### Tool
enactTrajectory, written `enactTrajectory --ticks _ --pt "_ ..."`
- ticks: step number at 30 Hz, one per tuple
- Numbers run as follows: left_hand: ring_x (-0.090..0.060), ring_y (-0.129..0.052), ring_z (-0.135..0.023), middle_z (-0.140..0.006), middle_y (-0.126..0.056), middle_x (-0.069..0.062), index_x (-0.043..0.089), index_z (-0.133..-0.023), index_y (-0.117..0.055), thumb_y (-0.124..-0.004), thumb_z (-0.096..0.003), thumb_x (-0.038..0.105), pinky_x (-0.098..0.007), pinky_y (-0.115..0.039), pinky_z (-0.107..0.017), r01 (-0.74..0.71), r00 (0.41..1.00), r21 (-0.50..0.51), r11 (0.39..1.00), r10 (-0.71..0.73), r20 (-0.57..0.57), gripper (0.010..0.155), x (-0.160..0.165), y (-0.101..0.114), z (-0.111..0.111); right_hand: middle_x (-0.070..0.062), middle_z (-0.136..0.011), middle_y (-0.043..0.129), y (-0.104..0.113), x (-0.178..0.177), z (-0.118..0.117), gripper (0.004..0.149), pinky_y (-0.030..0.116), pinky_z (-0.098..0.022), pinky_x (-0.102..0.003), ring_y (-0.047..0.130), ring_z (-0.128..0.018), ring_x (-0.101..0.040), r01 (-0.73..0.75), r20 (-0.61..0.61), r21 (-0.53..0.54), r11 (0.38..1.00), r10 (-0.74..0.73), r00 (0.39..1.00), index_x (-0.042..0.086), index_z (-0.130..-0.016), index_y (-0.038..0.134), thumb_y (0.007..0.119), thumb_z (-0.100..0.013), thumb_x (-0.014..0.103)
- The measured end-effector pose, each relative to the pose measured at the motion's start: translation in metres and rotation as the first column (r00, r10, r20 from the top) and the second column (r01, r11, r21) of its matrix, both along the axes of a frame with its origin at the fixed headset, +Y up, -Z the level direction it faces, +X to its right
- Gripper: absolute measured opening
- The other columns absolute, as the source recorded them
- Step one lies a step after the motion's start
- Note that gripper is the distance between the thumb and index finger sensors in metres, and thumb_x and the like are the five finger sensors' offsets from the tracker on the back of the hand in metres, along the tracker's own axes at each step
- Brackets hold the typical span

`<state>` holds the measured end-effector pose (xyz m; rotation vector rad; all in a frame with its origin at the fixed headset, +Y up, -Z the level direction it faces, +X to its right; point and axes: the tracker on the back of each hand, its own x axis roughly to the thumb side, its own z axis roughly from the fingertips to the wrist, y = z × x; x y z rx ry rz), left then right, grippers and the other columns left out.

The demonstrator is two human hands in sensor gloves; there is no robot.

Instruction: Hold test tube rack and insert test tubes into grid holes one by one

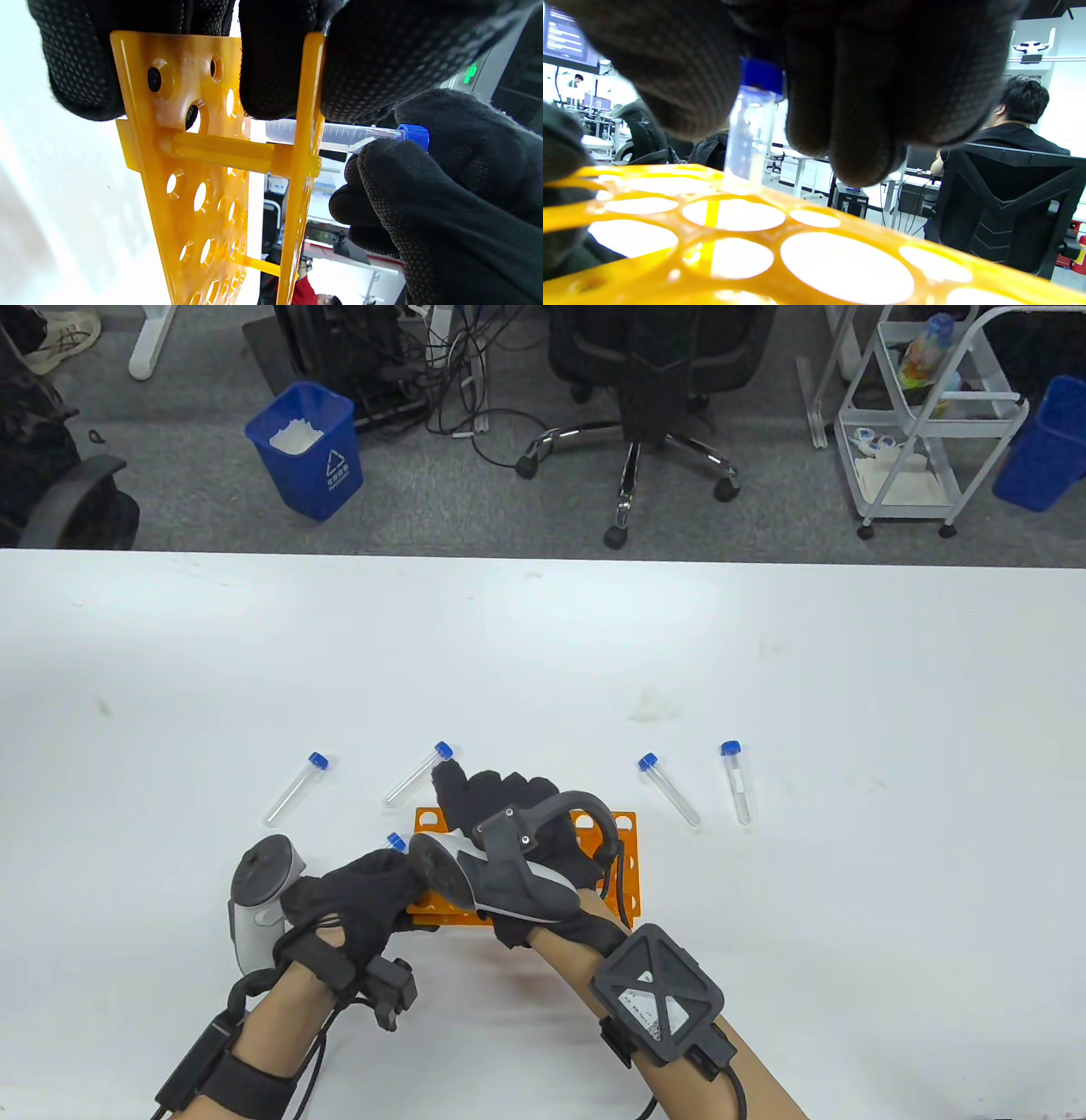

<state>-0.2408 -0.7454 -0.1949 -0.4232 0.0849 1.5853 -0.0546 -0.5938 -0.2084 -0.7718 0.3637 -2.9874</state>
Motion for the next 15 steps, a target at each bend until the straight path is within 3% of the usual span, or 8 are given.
enactTrajectory --ticks 4,5,6,7,11,15 --pt "-0.046 -0.102 -0.064 -0.093 -0.069 -0.029 0.015 -0.060 -0.093 -0.092 -0.0367 0.045 -0.051 -0.094 -0.044 -0.002 1.000 0.000 1.000 0.002 -0.001 0.038 0.000 0.000 0.000 -0.019 -0.083 0.095 0.002 0.004 0.002 0.071 0.090 -0.043 -0.056 0.105 -0.059 -0.040 0.009 0.006 0.001 1.000 -0.009 1.000 0.018 -0.098 0.069 0.092 -0.035 0.041" --pt "-0.046 -0.102 -0.064 -0.091 -0.069 -0.033 0.014 -0.060 -0.093 -0.092 -0.0367 0.045 -0.051 -0.094 -0.044 -0.002 1.000 0.000 1.000 0.002 -0.001 0.038 0.000 0.000 0.000 -0.019 -0.084 0.095 0.002 0.004 0.002 0.072 0.090 -0.043 -0.057 0.104 -0.059 -0.041 0.011 0.007 0.001 1.000 -0.011 1.000 0.018 -0.099 0.069 0.092 -0.035 0.041" --pt "-0.046 -0.102 -0.064 -0.091 -0.069 -0.033 -0.006 -0.060 -0.094 -0.092 -0.0367 0.045 -0.051 -0.094 -0.044 -0.003 1.000 0.000 1.000 0.003 -0.002 0.056 0.000 0.000 0.001 -0.019 -0.085 0.094 0.004 0.005 0.003 0.072 0.089 -0.044 -0.057 0.104 -0.060 -0.041 0.017 0.009 0.002 1.000 -0.017 1.000 0.018 -0.099 0.069 0.092 -0.034 0.041" --pt "-0.046 -0.102 -0.064 -0.091 -0.069 -0.033 0.014 -0.060 -0.093 -0.092 -0.0368 0.045 -0.051 -0.094 -0.044 -0.004 1.000 -0.001 1.000 0.004 -0.003 0.038 0.000 0.001 0.001 -0.019 -0.086 0.094 0.005 0.006 0.003 0.072 0.089 -0.044 -0.057 0.104 -0.061 -0.041 0.021 0.009 0.003 1.000 -0.021 1.000 0.018 -0.099 0.068 0.092 -0.035 0.041" --pt "-0.046 -0.102 -0.064 -0.093 -0.069 -0.029 0.014 -0.060 -0.093 -0.092 -0.0368 0.045 -0.051 -0.094 -0.044 -0.004 1.000 -0.001 1.000 0.004 -0.008 0.038 -0.001 0.001 0.001 -0.020 -0.087 0.093 0.009 0.011 0.005 0.073 0.089 -0.044 -0.058 0.103 -0.061 -0.041 0.036 0.016 0.006 0.999 -0.036 0.999 0.018 -0.100 0.068 0.091 -0.035 0.041" --pt "-0.046 -0.102 -0.064 -0.091 -0.069 -0.033 0.015 -0.060 -0.093 -0.092 -0.0368 0.045 -0.051 -0.094 -0.044 -0.004 1.000 -0.004 1.000 0.004 -0.009 0.038 -0.001 0.001 0.001 -0.019 -0.088 0.092 0.017 0.019 0.008 0.073 0.089 -0.045 -0.058 0.103 -0.062 -0.041 0.048 0.027 0.018 0.999 -0.049 0.998 0.017 -0.100 0.068 0.091 -0.035 0.042"
